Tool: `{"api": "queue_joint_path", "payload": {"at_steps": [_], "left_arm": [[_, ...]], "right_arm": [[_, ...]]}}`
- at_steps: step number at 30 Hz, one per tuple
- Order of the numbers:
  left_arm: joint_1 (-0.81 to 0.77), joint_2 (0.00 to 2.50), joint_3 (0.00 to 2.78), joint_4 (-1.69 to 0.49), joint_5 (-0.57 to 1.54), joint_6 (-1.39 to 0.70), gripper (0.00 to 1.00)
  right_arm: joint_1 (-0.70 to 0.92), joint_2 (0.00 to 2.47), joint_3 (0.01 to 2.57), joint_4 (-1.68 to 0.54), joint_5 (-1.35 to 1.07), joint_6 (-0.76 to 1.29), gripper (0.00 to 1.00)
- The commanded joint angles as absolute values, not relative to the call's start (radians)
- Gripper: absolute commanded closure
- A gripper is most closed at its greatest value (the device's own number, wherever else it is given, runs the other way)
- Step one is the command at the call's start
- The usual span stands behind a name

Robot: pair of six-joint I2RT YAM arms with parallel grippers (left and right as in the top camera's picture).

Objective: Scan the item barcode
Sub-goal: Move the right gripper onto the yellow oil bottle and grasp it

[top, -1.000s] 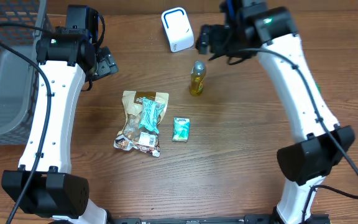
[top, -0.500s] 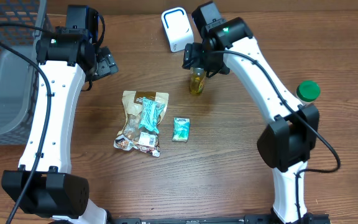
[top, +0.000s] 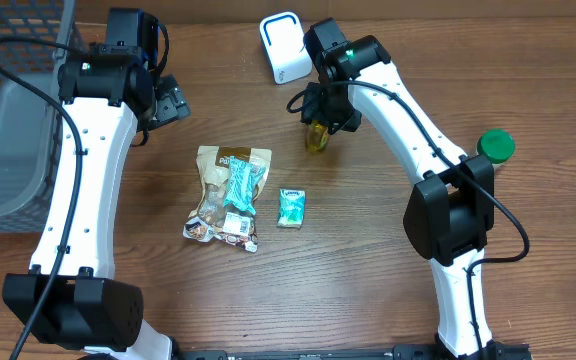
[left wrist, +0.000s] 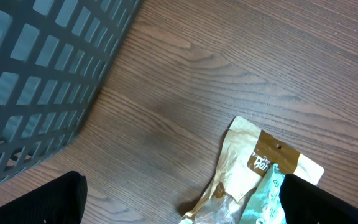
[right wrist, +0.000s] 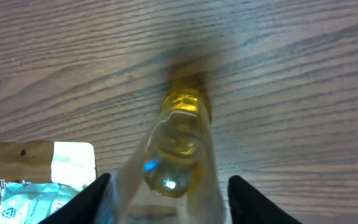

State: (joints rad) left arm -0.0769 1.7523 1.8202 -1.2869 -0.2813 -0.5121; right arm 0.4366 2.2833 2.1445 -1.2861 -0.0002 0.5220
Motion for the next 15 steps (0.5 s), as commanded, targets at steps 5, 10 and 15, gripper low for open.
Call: {"api": "queue_joint_path", "payload": {"at_steps": [5,10,15], "left_arm": [[-0.079,1.738,1.839,-1.286,-0.295,-0.493,0.0],[-0.079,1.738,1.839,-1.286,-0.295,-0.493,0.0],[-0.079,1.738,1.839,-1.286,-0.295,-0.493,0.01]], "right_arm": [[0.435,2.286,2.144,-1.288,0.0,0.468,0.56],[0.435,2.286,2.144,-1.288,0.002,0.456,0.57],[0.435,2.286,2.144,-1.288,-0.001,0.456,0.57]]}}
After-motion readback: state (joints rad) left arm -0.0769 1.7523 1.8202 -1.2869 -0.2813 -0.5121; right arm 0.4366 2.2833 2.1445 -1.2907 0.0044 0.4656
